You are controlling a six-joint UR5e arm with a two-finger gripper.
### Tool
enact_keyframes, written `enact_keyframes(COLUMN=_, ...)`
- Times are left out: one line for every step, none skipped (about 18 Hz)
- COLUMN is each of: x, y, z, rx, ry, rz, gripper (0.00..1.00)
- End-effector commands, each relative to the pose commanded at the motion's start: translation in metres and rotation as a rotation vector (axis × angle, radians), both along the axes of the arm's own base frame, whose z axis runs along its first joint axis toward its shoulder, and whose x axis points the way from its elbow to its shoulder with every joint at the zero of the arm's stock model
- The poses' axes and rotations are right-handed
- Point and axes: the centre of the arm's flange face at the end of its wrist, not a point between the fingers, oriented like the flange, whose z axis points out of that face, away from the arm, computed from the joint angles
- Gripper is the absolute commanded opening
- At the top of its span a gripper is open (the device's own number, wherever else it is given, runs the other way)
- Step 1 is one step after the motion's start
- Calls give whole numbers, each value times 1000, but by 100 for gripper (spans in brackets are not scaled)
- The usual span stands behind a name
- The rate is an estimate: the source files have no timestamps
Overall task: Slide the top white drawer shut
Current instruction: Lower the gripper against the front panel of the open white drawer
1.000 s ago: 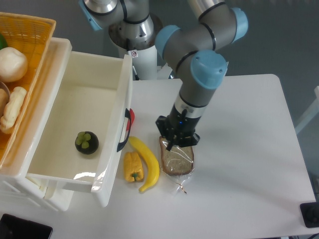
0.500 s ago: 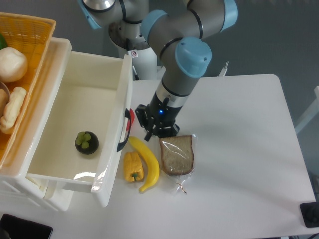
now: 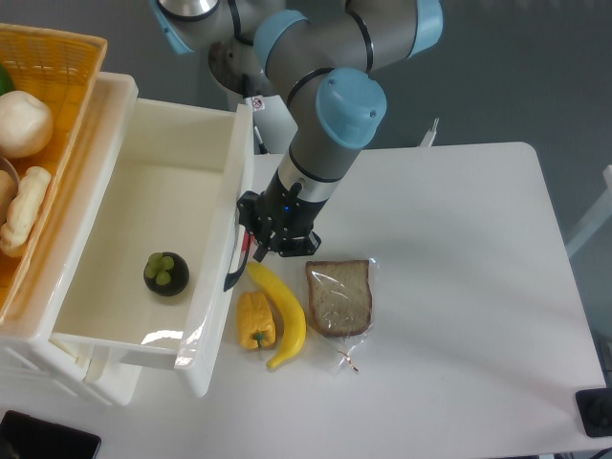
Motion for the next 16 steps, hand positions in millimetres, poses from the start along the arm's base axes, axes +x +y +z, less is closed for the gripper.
enact_keyframes(x=1, y=-1, z=2, rx=4, ry=-3, rz=0, gripper=0)
enact_keyframes(x=2, y=0, z=5, rx=9, ry=-6, rz=0, gripper=0)
enact_keyframes(x=3, y=-2, z=7, rx=16, ry=-7, rz=2, gripper=0)
enact_keyframes(x=4, y=-2, z=10, rx=21, ry=-5, rz=2, gripper=0)
enact_keyframes(x=5, y=-2, z=11, rx=23, ry=-5, rz=1, gripper=0)
enact_keyframes(x=5, y=-2, z=11, rx=25, ry=-6, rz=1, gripper=0)
enact_keyframes(x=6, y=-1, z=10, rx=24, ry=-7, rz=-1, gripper=0)
enact_keyframes(x=5, y=-1, z=9, rx=23, ry=-9, rz=-1, gripper=0)
enact_keyframes(x=5, y=0, z=10, rx=24, ry=-7, rz=-1, gripper=0)
enact_keyframes(x=5, y=0, z=10, rx=24, ry=-7, rz=-1, gripper=0)
enact_keyframes(x=3, y=1, z=9, rx=23, ry=-9, rz=-1, gripper=0)
enact_keyframes(x=3, y=2, z=7, rx=19, ry=-13, rz=-1, gripper=0)
enact_keyframes(x=4, y=2, z=7, rx=16, ry=-24, rz=-2, gripper=0)
enact_keyframes(x=5, y=2, z=7, rx=18, ry=-38, rz=-1, gripper=0)
enact_keyframes(x=6, y=2, z=8, rx=19, ry=-44, rz=-2, gripper=0)
enact_keyframes(x=6, y=2, z=8, rx=20, ry=-47, rz=-2, gripper=0)
